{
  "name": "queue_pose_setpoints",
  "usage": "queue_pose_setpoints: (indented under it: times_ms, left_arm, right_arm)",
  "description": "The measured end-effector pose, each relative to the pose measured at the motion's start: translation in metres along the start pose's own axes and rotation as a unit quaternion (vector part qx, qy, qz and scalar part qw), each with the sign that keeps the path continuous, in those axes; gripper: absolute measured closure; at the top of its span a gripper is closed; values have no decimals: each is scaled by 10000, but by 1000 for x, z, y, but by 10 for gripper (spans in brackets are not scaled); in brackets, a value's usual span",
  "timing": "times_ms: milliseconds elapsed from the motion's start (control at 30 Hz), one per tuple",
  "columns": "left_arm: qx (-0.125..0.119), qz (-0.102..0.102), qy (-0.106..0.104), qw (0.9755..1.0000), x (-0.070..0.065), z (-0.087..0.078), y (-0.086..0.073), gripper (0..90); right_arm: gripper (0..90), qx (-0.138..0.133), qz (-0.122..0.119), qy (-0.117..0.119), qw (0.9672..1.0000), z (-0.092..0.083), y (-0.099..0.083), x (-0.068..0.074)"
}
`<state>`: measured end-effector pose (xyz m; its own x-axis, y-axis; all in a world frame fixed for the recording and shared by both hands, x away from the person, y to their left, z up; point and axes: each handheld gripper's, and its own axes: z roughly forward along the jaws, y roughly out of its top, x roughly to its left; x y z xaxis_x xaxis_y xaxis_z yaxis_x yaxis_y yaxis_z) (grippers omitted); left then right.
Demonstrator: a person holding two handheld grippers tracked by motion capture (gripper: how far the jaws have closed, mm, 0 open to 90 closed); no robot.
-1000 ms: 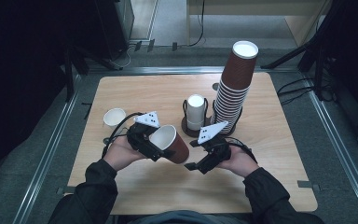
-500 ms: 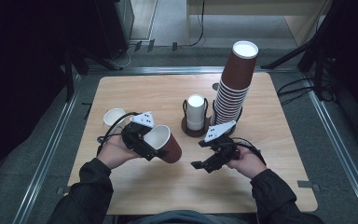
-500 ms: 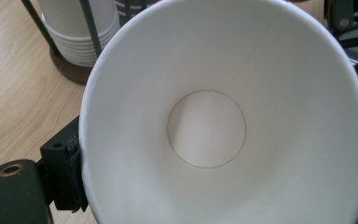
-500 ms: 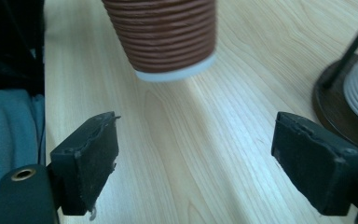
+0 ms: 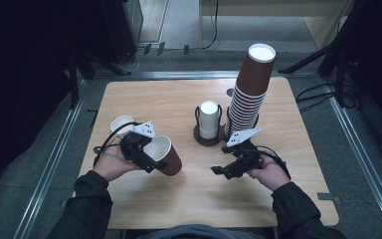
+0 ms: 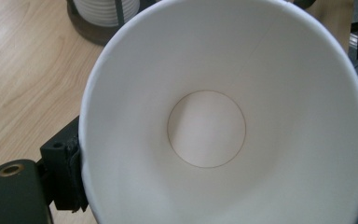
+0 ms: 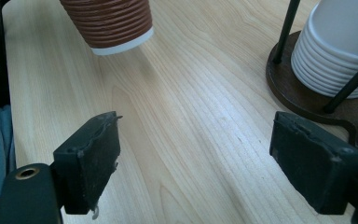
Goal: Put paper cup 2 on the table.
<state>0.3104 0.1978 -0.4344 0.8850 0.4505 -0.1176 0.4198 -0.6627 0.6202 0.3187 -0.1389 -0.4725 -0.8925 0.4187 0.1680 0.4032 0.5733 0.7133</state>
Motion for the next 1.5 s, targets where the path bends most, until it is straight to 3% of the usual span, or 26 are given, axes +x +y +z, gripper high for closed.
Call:
queue_pose_setpoints:
  times_ms: [200,367,500,700,933,1067,1167,1500]
  left_arm:
    - [-12,-143,87,9999,6,-9,-13,92]
    - [-21,-224,122,9997,8,-18,-21,91]
    - [80,-251,232,9994,9,-22,-30,90]
    - [214,-574,448,9971,15,-32,-44,88]
    - [438,-844,832,9920,23,-37,-63,85]
    - [684,-1021,1076,9866,30,-34,-67,85]
    - [729,-1087,1216,9839,35,-34,-69,83]
    - [874,-1353,1461,9761,49,-35,-77,74]
  right_arm:
    - [163,-17,17,-39,10000,-1,0,-3]
    - [164,-14,-113,-7,9999,-4,-1,-4]
    - [164,35,-93,-48,9999,-6,-3,-7]
    - [164,-13,-174,-69,9998,-6,0,-8]
    - [164,6,-139,-56,9999,-3,2,-12]
    - [164,-15,-130,-63,9999,-2,2,-13]
    - [164,-20,-112,-70,9999,-1,3,-15]
    - [164,3,-104,-163,9998,1,2,-14]
